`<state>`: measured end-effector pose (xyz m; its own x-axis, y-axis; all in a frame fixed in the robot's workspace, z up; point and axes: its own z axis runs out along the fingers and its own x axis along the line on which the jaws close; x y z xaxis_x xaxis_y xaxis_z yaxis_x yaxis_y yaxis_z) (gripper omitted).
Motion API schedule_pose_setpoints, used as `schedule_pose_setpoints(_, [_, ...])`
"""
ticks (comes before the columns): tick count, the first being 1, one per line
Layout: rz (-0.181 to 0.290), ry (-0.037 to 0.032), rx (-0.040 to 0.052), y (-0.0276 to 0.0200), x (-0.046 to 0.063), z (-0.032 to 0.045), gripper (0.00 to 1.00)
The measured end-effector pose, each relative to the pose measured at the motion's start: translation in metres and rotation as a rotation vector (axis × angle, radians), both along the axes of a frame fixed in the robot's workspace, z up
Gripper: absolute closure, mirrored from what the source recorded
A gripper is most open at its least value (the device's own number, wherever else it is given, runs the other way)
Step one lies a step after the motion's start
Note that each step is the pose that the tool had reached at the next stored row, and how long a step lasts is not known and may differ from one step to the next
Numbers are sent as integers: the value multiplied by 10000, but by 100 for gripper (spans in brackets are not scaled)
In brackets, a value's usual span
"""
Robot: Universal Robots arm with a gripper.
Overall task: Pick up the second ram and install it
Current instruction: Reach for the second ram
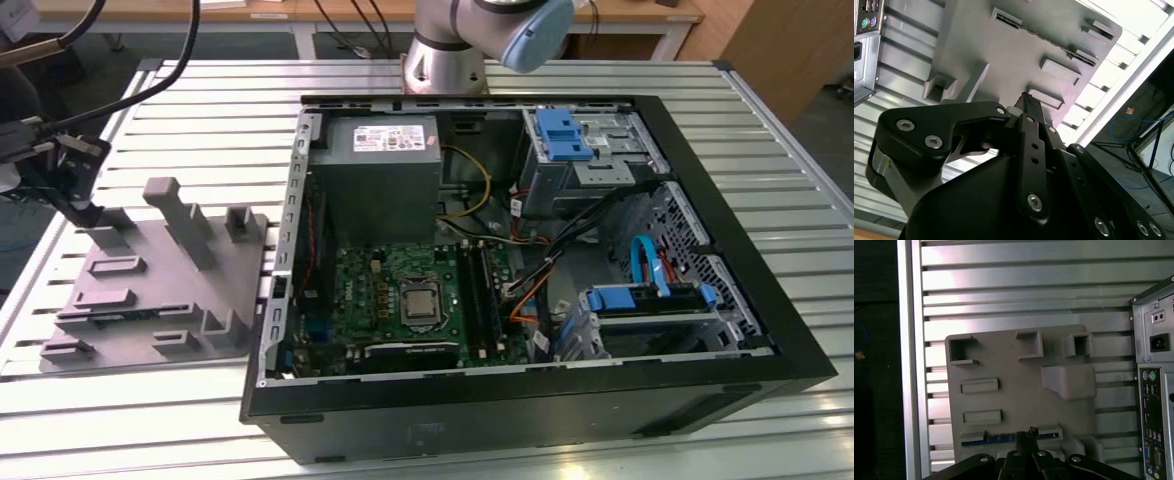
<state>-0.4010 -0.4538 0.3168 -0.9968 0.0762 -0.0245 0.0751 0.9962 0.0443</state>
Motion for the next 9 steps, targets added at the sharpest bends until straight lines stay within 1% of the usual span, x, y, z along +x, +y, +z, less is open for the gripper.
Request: schedule_pose_setpoints(9, [0,-2,1,-52,-13,-52,90])
